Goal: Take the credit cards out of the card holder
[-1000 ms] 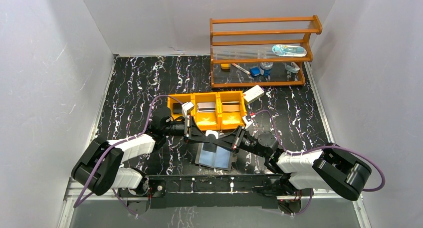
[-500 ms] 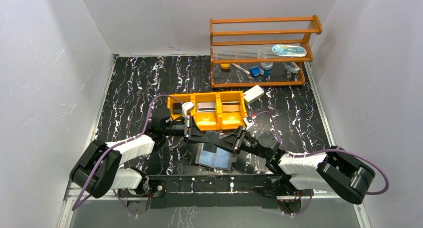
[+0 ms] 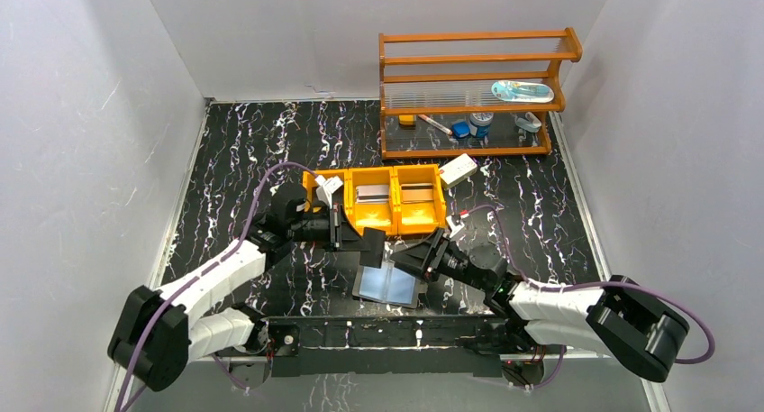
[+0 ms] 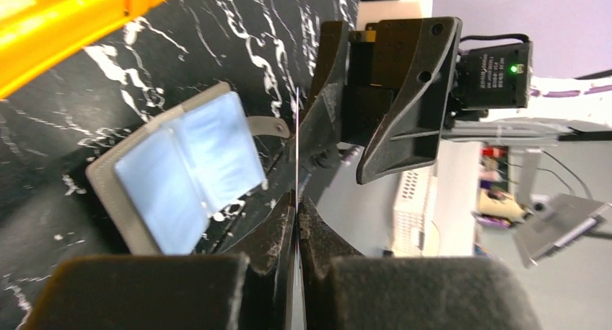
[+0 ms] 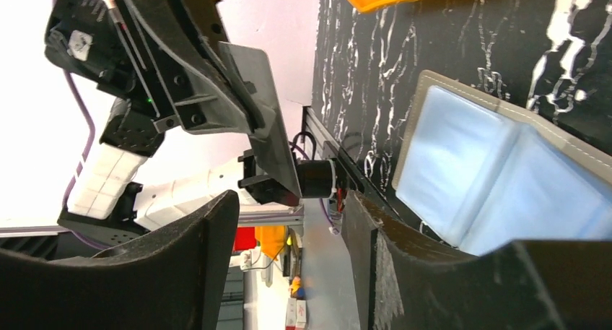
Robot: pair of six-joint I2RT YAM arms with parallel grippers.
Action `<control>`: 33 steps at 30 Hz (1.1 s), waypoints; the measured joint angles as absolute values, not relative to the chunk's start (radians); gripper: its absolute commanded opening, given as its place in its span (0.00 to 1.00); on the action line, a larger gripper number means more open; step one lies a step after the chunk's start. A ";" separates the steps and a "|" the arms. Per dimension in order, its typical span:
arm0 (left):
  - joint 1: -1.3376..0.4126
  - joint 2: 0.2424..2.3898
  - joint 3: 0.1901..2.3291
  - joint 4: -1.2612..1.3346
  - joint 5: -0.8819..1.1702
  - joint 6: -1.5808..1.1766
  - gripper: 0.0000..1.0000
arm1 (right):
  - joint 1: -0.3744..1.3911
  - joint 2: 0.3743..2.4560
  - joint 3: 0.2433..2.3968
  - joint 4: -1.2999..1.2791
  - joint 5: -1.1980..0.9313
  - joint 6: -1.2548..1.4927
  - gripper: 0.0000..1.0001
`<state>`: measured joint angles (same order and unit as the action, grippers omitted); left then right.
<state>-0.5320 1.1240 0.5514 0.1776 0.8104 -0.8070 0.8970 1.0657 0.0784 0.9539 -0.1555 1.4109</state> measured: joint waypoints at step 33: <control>-0.532 0.904 0.703 -0.231 0.165 0.445 0.00 | 0.897 0.908 0.050 0.715 -0.028 1.427 0.97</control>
